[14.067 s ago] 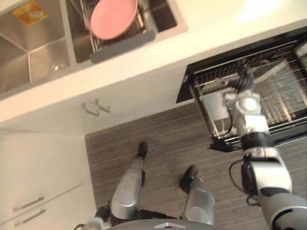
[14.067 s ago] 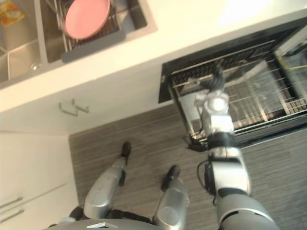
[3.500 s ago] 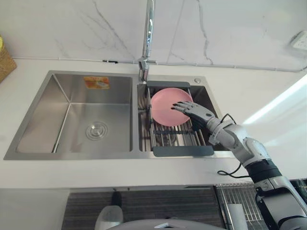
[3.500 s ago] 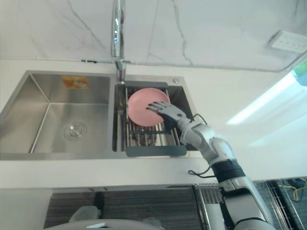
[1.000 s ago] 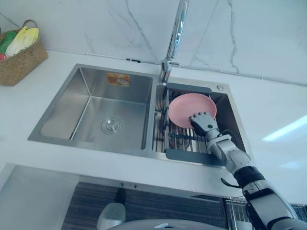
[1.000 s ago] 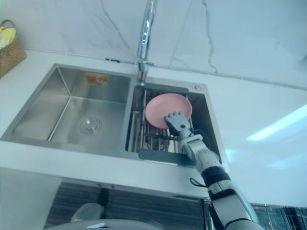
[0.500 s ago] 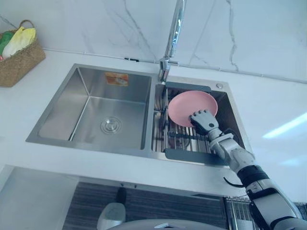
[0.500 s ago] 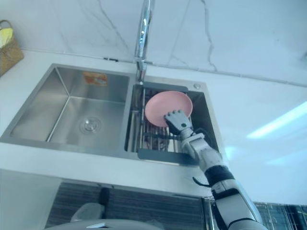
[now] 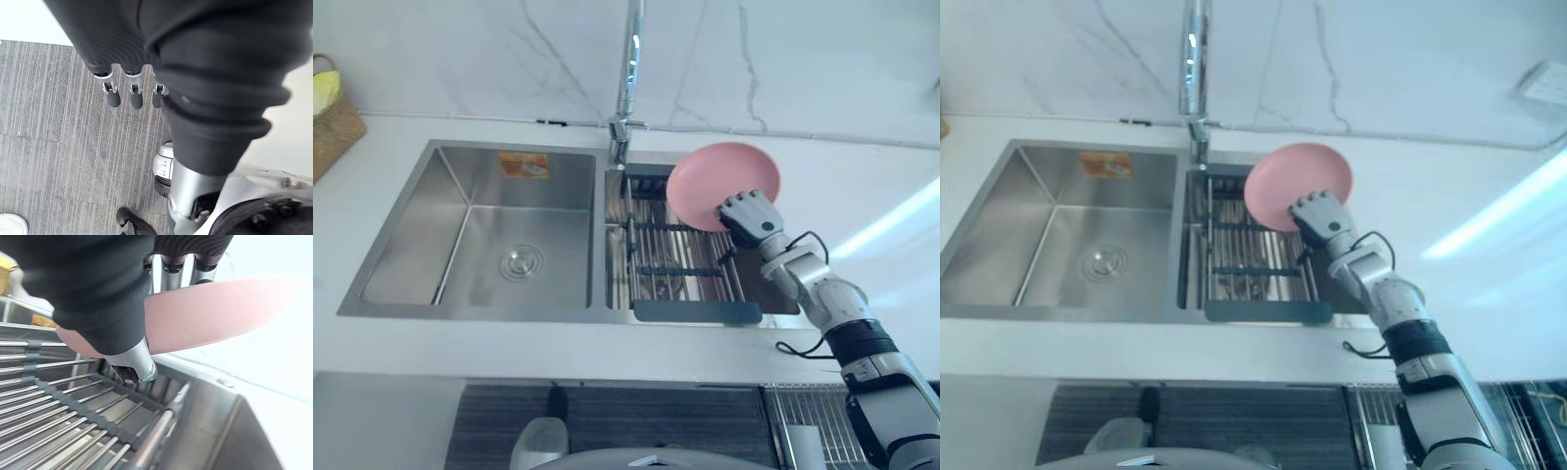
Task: Walk over to the sink, pick up the cup, carry it to the dishwasher, place the cup inside the dishwasher, then close the dishwasher door
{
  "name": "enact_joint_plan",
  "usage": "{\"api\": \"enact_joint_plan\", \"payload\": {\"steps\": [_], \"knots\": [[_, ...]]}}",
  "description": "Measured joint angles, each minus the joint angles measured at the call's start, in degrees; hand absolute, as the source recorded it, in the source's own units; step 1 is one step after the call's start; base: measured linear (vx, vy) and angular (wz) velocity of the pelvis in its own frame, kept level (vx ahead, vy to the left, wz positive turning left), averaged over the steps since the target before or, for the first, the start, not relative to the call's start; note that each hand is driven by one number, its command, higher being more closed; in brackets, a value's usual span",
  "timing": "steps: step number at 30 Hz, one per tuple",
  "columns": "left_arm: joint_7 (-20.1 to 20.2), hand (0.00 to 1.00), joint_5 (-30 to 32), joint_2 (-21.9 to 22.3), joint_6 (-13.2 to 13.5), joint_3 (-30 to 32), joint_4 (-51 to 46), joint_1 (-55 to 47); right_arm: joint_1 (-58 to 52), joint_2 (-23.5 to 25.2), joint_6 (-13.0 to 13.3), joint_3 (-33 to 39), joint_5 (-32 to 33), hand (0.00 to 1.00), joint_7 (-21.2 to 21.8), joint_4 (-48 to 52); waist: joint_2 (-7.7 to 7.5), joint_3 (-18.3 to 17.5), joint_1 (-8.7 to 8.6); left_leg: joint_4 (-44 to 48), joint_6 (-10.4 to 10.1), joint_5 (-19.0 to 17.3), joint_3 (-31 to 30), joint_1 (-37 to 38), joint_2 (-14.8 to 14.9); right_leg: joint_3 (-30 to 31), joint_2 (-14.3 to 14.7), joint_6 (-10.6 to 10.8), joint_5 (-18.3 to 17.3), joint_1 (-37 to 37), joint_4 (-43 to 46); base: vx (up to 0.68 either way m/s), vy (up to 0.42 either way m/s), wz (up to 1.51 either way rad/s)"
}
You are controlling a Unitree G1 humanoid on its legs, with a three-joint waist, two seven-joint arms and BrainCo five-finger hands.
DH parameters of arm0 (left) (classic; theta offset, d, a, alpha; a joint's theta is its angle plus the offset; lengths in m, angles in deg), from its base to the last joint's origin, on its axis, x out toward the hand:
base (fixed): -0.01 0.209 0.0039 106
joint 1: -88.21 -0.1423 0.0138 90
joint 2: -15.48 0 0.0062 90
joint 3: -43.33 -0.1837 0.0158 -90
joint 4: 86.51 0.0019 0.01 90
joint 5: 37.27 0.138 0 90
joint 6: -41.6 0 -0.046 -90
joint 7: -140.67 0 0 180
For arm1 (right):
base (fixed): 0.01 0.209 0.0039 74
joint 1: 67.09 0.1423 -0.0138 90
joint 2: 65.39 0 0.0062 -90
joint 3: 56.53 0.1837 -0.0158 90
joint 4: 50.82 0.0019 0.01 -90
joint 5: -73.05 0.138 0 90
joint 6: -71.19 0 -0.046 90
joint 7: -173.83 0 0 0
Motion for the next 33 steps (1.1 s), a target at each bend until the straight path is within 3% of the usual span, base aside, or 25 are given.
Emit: {"api": "enact_joint_plan", "payload": {"steps": [3, 7, 12, 16, 18, 19, 20, 21, 22, 24, 25, 26, 27, 29, 30, 32, 33], "knots": [[0.0, 0.0, 0.0, 0.0, 0.0, -0.2, 0.1, 0.0, -1.8, -1.6, -0.1, 3.7, 1.7, 1.0, 0.0, 2.3, -0.01, 0.0, -0.86, 0.0, -0.1, -0.3, 1.5, 1.0, 0.3, 1.4, 0.0, 0.0, 0.2, 0.0, 0.0, -0.01, -0.004, -0.24], [0.0, 0.0, 0.9, -0.1, 0.1, -0.6, 0.4, -0.1, -7.2, -2.0, -3.1, 10.0, 5.3, 1.0, -0.5, 5.9, -0.05, -0.3, -1.72, 0.0, -0.1, -0.6, 4.0, 1.6, 0.8, 3.9, 0.1, -0.3, 0.5, -1.2, 0.1, -0.03, 0.009, -0.32], [0.0, 0.0, 1.9, -0.4, 0.1, -1.7, 1.2, -0.4, -15.4, -2.0, -6.2, 19.9, 12.7, 1.0, -1.1, 11.0, -0.32, -0.3, -4.05, 0.0, 0.2, -0.9, 8.6, 1.8, 1.2, 8.9, 0.1, -0.4, 2.3, -4.2, 0.1, -0.01, 0.037, -0.45], [0.1, 0.0, 2.5, -0.9, -0.1, -1.8, 1.9, -0.4, -20.1, -1.4, -8.8, 26.8, 21.5, 1.0, -2.3, 13.4, -1.62, -0.3, -4.95, 0.0, -0.1, -2.1, 14.8, 2.5, 1.9, 13.8, 0.3, -0.7, 4.2, -7.9, 0.2, -0.06, 0.053, -0.83], [0.1, 0.0, 2.3, -1.7, -0.7, -1.7, 2.8, -0.3, -23.1, 1.4, -10.1, 30.5, 25.6, 1.0, -2.9, 15.1, -2.78, -0.5, -6.33, 0.0, 0.1, -2.3, 17.4, 2.6, 2.0, 14.7, 0.1, -2.0, 3.5, -10.2, 1.1, -0.06, 0.036, -0.67], [0.0, 0.0, 2.2, -1.9, -1.0, -1.6, 2.8, -0.2, -23.8, 2.4, -10.1, 31.2, 26.8, 1.0, -3.2, 15.3, -3.17, -0.5, -6.63, 0.0, 0.2, -2.3, 18.2, 2.7, 2.2, 13.9, -0.1, -3.0, 3.2, -10.8, 1.6, -0.06, 0.035, -0.75], [0.0, 0.0, 2.1, -2.2, -1.8, -1.3, 2.7, 0.0, -25.4, 4.3, -10.3, 32.1, 28.8, 1.0, -3.7, 15.4, -3.89, -0.9, -7.01, 0.0, -0.1, -2.4, 19.4, 2.6, 2.9, 10.3, -0.6, -8.3, 1.6, -12.5, 3.2, -0.03, 0.028, -0.85], [-0.1, 0.0, 1.6, -2.2, -2.4, -1.2, 2.4, 0.4, -26.9, 6.0, -10.3, 32.7, 30.6, 1.0, -3.9, 15.4, -3.93, -1.1, -7.05, 0.0, -0.3, -2.7, 20.0, 2.6, 4.1, 5.2, -0.9, -16.4, -1.6, -13.5, 4.7, -0.02, 0.029, -0.89], [-0.2, 0.0, 1.2, -2.1, -2.7, -1.2, 2.4, 0.6, -27.6, 6.8, -10.3, 32.8, 31.2, 1.0, -4.0, 15.4, -3.12, -1.7, -7.0, 0.0, 0.1, -3.1, 20.1, 2.4, 4.9, 3.3, -0.8, -19.0, -3.4, -13.7, 5.3, -0.02, 0.018, -0.91], [-1.0, 0.0, 1.0, -2.0, -3.3, -0.3, 2.7, 1.3, -29.3, 9.8, -10.4, 32.9, 33.0, 1.0, -4.8, 15.3, -3.39, -2.5, -7.67, 0.0, 1.1, -3.5, 21.7, 1.5, 6.4, 1.1, -2.0, -16.9, -3.5, -15.8, 12.3, -0.05, 0.002, -0.52], [-1.3, 0.0, 0.9, -2.9, -3.7, 0.3, 2.8, 1.3, -30.5, 11.9, -10.5, 32.9, 34.0, 1.0, -5.2, 15.1, -4.15, -2.4, -8.0, 0.1, 1.0, -3.5, 22.2, 1.4, 6.2, 1.0, -2.3, -15.6, -2.9, -15.6, 15.6, 0.0, -0.056, -0.24], [-1.3, 0.0, 0.4, -3.7, -3.9, 0.7, 2.8, 1.0, -30.9, 13.8, -10.7, 32.9, 35.1, 1.0, -5.2, 14.7, -6.0, -3.4, -7.62, 0.2, 0.7, -3.4, 23.0, 1.2, 5.6, 0.7, -2.2, -14.9, -1.2, -14.3, 14.7, 0.06, -0.081, -0.31], [-1.3, 0.0, -0.3, -3.8, -4.0, 0.8, 2.8, 1.1, -30.5, 14.6, -10.7, 32.9, 35.5, 1.0, -5.5, 14.7, -6.41, -3.7, -7.16, 0.5, 0.6, -3.3, 23.8, 1.0, 5.5, -0.2, -2.1, -13.5, -1.1, -14.0, 12.6, 0.07, -0.095, -0.36], [-2.4, 0.0, -2.0, -2.8, -4.0, 1.2, 2.6, 2.4, -28.8, 16.6, -10.7, 32.7, 36.0, 1.0, -7.4, 14.3, -5.41, -3.1, -5.94, 6.8, 0.4, -4.7, 24.9, -3.3, 8.6, -0.5, 0.5, -10.2, 4.0, -14.0, 6.8, -0.01, -0.072, -0.31], [-2.7, 0.0, -3.0, -2.6, -4.0, 1.4, 2.4, 2.5, -28.2, 17.2, -10.8, 32.6, 36.0, 1.0, -7.5, 14.1, -5.13, -2.9, -5.51, 8.4, 0.4, -5.4, 25.3, -4.2, 9.1, -0.5, 0.9, -9.5, 4.5, -13.9, 5.1, -0.08, -0.084, -0.41], [-3.6, 0.0, -5.2, -1.3, -3.8, 2.7, 2.4, 3.2, -25.4, 19.0, -10.8, 31.2, 36.0, 1.0, -7.5, 13.0, -3.93, -2.1, -4.3, 12.1, 0.0, -6.7, 26.6, -5.9, 10.6, 0.0, 1.9, -5.8, 6.5, -13.4, 0.8, -0.08, -0.067, -0.41], [-4.0, 0.0, -6.0, -1.0, -3.7, 2.7, 2.4, 3.4, -24.7, 19.4, -11.1, 30.2, 36.0, 1.0, -7.3, 12.4, -3.02, -1.4, -4.32, 12.5, -0.2, -6.7, 26.7, -5.9, 11.0, 0.0, 2.3, -5.5, 6.7, -13.0, 0.2, -0.1, -0.047, -0.19]]}}
